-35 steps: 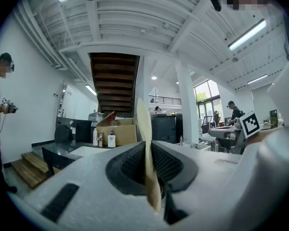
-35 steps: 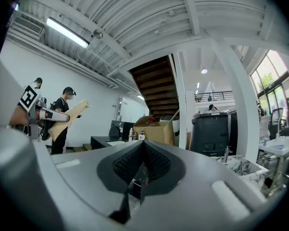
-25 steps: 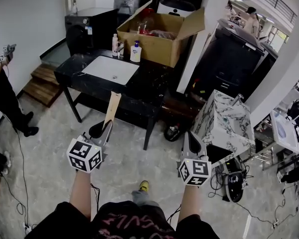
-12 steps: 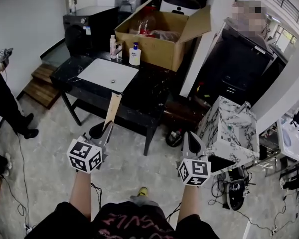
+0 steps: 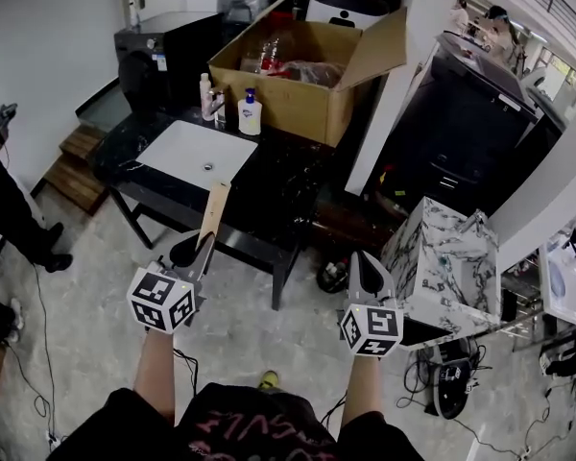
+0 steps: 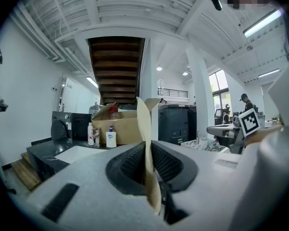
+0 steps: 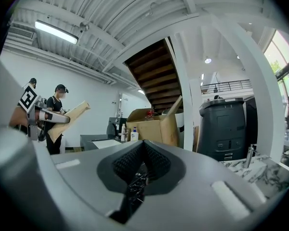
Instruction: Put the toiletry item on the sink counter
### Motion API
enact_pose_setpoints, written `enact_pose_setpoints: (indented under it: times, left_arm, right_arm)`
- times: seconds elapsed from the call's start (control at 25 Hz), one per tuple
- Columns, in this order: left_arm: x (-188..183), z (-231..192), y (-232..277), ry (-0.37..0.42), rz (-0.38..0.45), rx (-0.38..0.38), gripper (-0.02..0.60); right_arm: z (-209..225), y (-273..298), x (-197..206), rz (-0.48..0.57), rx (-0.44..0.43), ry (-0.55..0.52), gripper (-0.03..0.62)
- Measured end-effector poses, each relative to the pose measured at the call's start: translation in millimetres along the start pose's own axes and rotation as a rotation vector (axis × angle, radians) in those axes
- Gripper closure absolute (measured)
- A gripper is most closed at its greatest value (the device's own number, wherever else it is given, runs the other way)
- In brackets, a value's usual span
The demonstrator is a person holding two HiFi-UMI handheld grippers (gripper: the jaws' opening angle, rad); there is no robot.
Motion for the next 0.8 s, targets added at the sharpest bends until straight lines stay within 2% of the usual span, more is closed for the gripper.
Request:
enact_pose_setpoints:
  times: [0.52,0.8]
  left_arm:
    - [-7.5,-0.6,30.5,0.016,-0.02,-0.043,0.549]
    - [-7.3,-10.3,48.6,0.021,-0.014,-0.033,0.549]
  right_arm:
    - [24.6,37.0,2.4,0.005,-0.046,0.02,0.582]
    - [28.3,55.5,3.2,0.011,-0.046,0.027,0.582]
Point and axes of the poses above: the fingertips, and each gripper's own axes: y forward along the fingers, z to its right, x out of its underside, the point moved 10 cm from there along -y, backward along the fingers
